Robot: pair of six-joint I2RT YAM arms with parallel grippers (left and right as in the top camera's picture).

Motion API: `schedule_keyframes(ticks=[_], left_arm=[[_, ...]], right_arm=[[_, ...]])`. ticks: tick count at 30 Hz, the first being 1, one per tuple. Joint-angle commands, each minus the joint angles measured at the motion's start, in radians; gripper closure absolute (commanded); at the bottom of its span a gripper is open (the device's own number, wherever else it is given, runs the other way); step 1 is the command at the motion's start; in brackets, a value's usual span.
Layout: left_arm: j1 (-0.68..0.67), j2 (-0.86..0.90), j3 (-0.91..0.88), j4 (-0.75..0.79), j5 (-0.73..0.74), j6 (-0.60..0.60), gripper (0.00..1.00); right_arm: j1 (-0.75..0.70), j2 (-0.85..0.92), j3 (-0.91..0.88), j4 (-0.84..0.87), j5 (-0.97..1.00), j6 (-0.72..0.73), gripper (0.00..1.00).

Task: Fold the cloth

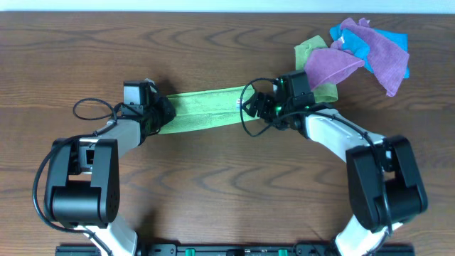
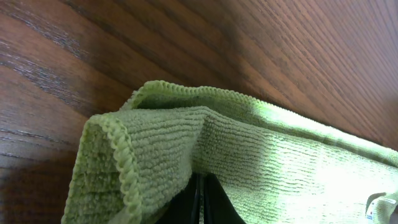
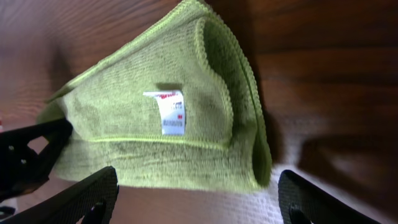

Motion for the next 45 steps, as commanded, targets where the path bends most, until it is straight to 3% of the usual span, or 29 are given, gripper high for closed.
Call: schedule_keyframes(ticks=[1,8,16,20,25,32,45], left_arm=[[0.000,0.032,0.010,-0.011,-0.028,-0.004,0.94],[0.000,0.032,0.010,-0.023,-0.027,-0.004,0.94],[0.000,0.032,0.010,-0.048,-0.024,-0.003,0.94],[0.000,0.032,0.010,-0.053,-0.025,0.005,0.94],[0.000,0.032,0.010,-0.057,-0.025,0.012,0.94],[0.000,0.032,0.010,-0.057,-0.017,0.012,0.94],[0.000,0.032,0.071,-0.068,0.010,0.011,0.94]], right_arm=[[-0.008,0.043,0.008,0.023,-0.042,0.052,0.17],[-0.002,0.093,0.008,0.069,-0.048,0.070,0.19],[0.044,0.180,0.008,0.203,-0.015,0.070,0.34],[0.064,0.218,0.008,0.250,0.013,0.069,0.52],[0.077,0.225,0.008,0.323,0.038,-0.012,0.97],[0.078,0.180,0.008,0.359,0.038,-0.095,0.98],[0.142,-0.017,0.009,0.275,0.095,-0.260,0.98]])
